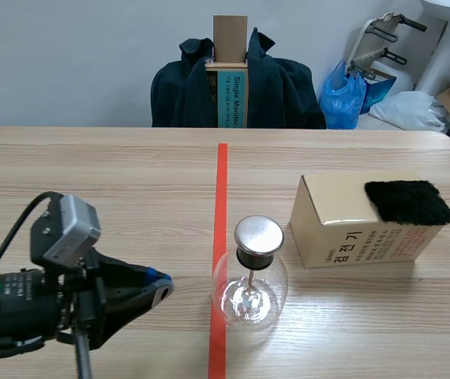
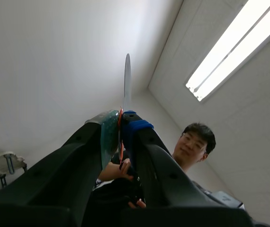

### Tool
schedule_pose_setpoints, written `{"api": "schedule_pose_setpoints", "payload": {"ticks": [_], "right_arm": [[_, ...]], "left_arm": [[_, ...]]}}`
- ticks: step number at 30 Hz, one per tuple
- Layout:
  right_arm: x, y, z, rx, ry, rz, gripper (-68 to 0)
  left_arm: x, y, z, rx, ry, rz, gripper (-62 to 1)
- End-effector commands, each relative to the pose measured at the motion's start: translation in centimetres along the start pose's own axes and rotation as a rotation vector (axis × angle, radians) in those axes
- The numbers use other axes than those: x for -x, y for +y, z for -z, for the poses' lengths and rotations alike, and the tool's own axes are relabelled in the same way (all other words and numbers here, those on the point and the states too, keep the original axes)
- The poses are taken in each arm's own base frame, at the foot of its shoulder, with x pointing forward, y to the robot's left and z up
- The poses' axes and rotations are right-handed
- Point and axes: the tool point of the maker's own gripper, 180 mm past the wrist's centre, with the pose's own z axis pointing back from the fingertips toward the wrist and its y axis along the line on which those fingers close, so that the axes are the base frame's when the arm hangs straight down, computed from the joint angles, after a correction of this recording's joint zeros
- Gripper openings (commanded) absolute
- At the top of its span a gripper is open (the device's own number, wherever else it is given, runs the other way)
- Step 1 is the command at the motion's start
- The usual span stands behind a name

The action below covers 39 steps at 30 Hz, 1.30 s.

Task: Do the electroscope experiment.
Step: 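Bring the plate to the electroscope and point at the metal foil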

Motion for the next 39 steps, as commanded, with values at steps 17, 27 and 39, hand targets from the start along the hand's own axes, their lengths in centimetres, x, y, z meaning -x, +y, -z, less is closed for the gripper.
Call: {"api": "schedule_pose_setpoints", "payload": {"ticks": [17,27,39], "right_arm": [[-4.0,-0.4,-0.1,0.068,-0.139,0.089,-66.6],[-8.0,8.0,-5.6,-0.261,-0.271,0.105,-66.6],[-6.2,13.9,-11.6,-0.512,-0.25,0.071,-66.6]], "left_arm": [[0.2,-0.3,3.3,-0.008,-0.03,0.042,-58.8],[0.3,-0.3,3.3,-0.01,-0.021,0.043,-58.8],[0.2,-0.3,3.4,-0.011,-0.026,0.041,-58.8]]}}
